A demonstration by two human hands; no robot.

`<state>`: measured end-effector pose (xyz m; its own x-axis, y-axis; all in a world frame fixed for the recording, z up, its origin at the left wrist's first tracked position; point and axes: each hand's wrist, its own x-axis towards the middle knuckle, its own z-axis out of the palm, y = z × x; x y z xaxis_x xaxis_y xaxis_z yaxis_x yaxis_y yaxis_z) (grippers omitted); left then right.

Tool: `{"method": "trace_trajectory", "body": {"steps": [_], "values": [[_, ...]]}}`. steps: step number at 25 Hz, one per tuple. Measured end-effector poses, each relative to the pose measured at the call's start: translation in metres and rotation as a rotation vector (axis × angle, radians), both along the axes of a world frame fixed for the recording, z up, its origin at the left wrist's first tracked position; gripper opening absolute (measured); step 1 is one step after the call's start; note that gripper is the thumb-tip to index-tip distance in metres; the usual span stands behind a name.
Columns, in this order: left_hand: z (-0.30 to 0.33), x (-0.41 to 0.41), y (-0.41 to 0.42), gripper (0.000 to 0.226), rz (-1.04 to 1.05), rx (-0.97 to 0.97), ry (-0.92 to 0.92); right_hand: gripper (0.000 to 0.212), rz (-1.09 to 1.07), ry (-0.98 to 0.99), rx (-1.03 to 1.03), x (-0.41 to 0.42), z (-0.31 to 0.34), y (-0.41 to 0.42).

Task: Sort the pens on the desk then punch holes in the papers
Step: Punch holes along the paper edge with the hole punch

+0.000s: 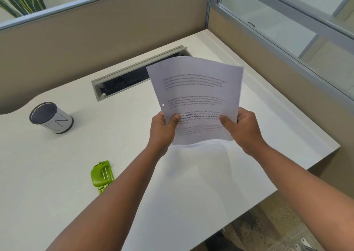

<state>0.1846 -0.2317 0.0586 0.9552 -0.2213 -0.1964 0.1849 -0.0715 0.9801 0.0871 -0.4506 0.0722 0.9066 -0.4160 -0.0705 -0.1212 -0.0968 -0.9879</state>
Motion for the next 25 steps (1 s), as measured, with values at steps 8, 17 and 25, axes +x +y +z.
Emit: {"method": "trace_trajectory", "body": {"steps": [8,17,25], "values": [[-0.005,-0.003,0.011,0.026,0.104,-0.227,0.343,0.028,-0.047,0.192,0.781,-0.019,-0.020,-0.001],[-0.012,-0.016,-0.014,0.033,0.209,-0.429,0.478,0.034,-0.147,-0.012,0.771,-0.006,-0.009,0.056],[0.007,0.008,0.036,0.104,0.295,0.156,0.118,0.028,-0.036,0.024,0.405,-0.003,0.009,0.013]]}}
